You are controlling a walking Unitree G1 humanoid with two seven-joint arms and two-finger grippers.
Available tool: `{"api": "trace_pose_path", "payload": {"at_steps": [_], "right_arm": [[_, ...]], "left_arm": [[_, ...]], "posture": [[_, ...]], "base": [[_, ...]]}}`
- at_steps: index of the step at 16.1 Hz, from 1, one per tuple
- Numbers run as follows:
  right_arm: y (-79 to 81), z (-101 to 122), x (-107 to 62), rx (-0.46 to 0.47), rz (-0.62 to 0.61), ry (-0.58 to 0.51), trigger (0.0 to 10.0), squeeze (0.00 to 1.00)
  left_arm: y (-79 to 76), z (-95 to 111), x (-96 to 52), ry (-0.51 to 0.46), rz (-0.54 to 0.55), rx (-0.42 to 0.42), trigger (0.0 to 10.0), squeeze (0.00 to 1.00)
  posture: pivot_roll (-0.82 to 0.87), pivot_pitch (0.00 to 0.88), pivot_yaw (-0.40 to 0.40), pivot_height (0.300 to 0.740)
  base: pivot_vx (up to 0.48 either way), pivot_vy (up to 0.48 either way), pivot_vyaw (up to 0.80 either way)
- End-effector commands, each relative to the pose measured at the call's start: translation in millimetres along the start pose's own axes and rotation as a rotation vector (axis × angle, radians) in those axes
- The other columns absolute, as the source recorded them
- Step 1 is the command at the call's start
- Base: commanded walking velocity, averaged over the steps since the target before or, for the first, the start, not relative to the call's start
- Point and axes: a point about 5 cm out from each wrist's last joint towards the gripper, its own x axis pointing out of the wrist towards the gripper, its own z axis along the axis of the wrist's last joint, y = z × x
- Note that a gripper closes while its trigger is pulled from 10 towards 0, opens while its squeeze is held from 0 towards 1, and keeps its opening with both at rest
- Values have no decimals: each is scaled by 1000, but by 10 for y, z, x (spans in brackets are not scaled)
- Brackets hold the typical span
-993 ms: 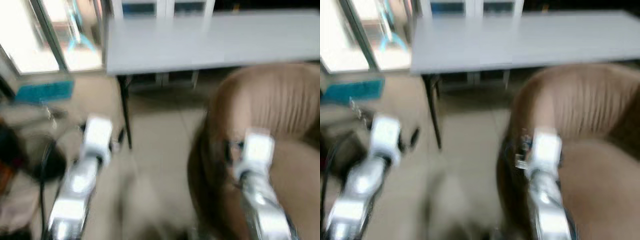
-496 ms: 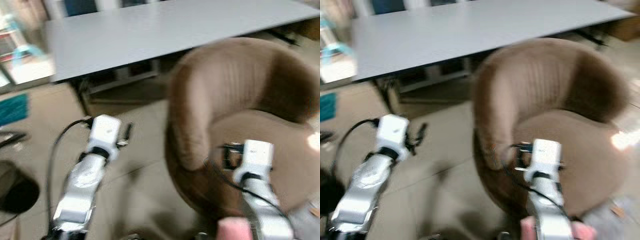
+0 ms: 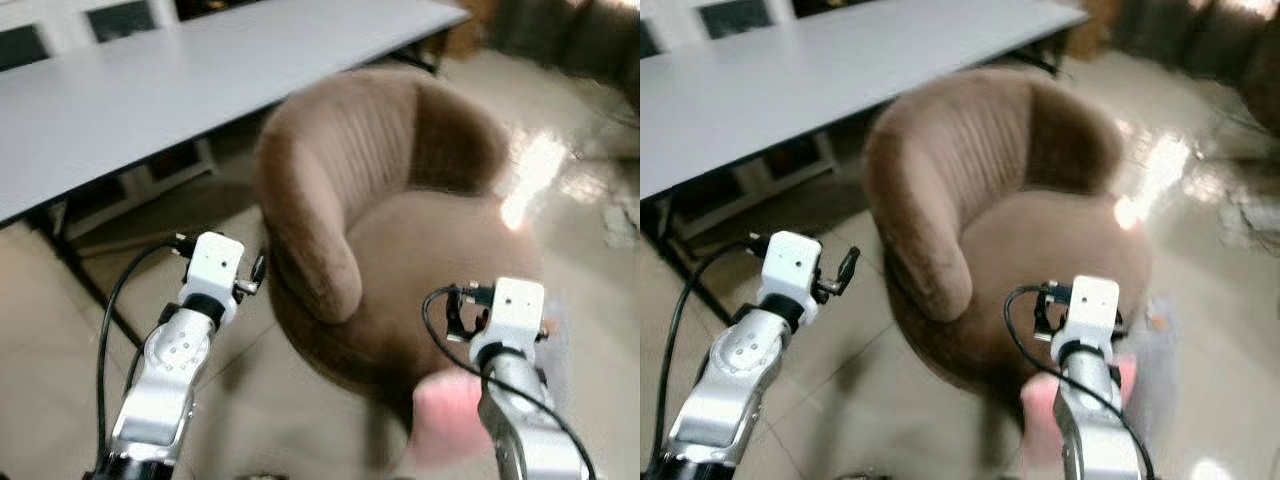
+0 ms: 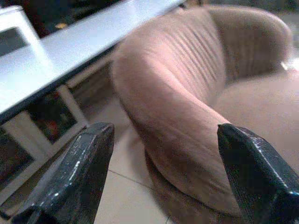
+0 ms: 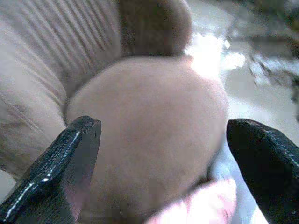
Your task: Move the pillow to the sofa from floor
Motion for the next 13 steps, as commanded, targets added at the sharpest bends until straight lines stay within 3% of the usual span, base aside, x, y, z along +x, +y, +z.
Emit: {"api": "trace_pose_path", "payload": {"at_steps": [1, 2, 6, 10, 13], "right_arm": [[-39, 11, -17, 4, -18, 5, 10000, 0], [-47, 20, -31, 4, -22, 4, 10000, 0], [-44, 33, -29, -13, -18, 2, 10000, 0], [-37, 41, -22, -32, -8, 1, 10000, 0], [-33, 35, -22, -36, -7, 7, 10000, 0]], "left_arm": [[-20, 28, 21, -10, -14, 15, 10000, 0], [-28, 23, 27, -9, -12, 2, 10000, 0], [7, -2, 37, -3, 21, -48, 10000, 0], [70, -78, -60, -29, 20, -59, 10000, 0], [75, -5, 10, -67, 23, -47, 10000, 0]], "posture": [[-15, 68, 45, 740], [-19, 67, 46, 740], [-22, 65, 39, 740], [-23, 68, 31, 740], [-30, 66, 38, 740]], "base": [[0, -480, -800], [0, -480, -800], [0, 0, -800], [0, 0, -800], [0, 0, -800]]}}
